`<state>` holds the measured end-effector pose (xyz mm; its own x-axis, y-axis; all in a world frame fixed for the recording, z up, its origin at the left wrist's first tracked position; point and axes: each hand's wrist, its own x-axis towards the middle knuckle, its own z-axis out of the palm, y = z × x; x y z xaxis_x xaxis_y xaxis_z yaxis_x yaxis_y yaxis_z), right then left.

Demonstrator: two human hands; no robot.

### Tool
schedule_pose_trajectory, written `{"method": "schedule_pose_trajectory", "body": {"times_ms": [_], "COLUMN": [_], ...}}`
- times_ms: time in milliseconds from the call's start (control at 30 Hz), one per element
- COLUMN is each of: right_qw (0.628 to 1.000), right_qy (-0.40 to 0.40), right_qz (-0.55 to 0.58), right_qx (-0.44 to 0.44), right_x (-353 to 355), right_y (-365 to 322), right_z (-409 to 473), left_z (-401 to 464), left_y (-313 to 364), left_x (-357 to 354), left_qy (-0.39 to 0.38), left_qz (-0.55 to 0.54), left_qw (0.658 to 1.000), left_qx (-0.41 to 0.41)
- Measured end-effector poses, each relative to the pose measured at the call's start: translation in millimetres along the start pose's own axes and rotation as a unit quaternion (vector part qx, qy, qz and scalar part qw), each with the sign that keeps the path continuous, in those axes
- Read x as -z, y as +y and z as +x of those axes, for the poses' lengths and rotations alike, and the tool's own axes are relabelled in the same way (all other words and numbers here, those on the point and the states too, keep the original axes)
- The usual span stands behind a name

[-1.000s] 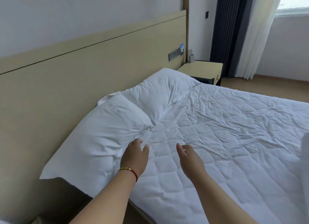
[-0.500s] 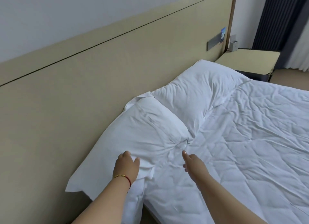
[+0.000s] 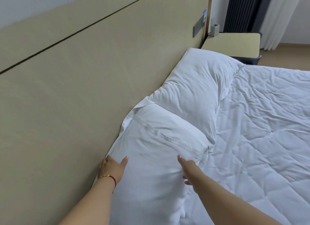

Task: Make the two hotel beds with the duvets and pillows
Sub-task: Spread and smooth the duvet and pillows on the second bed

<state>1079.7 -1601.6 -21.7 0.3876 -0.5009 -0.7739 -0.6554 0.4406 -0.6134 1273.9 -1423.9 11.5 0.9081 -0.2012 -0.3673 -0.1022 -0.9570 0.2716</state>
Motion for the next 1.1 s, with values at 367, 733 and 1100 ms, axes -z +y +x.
{"method": "schedule_pose_trajectory", "body": {"times_ms": [367, 733, 1100], "right_qw": [0.991, 0.948, 0.851], "right_qy": [0.06, -0.008, -0.029], "right_qz": [0.119, 0.305, 0.44], "right_qx": [-0.009, 0.086, 0.285], "right_x": [-12.0, 112.9, 385.7], "right_y": [1.8, -10.6, 35.4], "right_z": [8.5, -93.5, -157.1], "left_z": [11.7, -168.8, -416.7], "left_y": [34.9, 198.2, 434.6], "left_x": [-9.7, 12.7, -52.1], "left_qy": [-0.167, -0.157, -0.058], "left_qz": [-0.186, -0.271, -0.177], "left_qw": [0.96, 0.904, 0.882], "left_qx": [-0.123, -0.291, -0.432]}}
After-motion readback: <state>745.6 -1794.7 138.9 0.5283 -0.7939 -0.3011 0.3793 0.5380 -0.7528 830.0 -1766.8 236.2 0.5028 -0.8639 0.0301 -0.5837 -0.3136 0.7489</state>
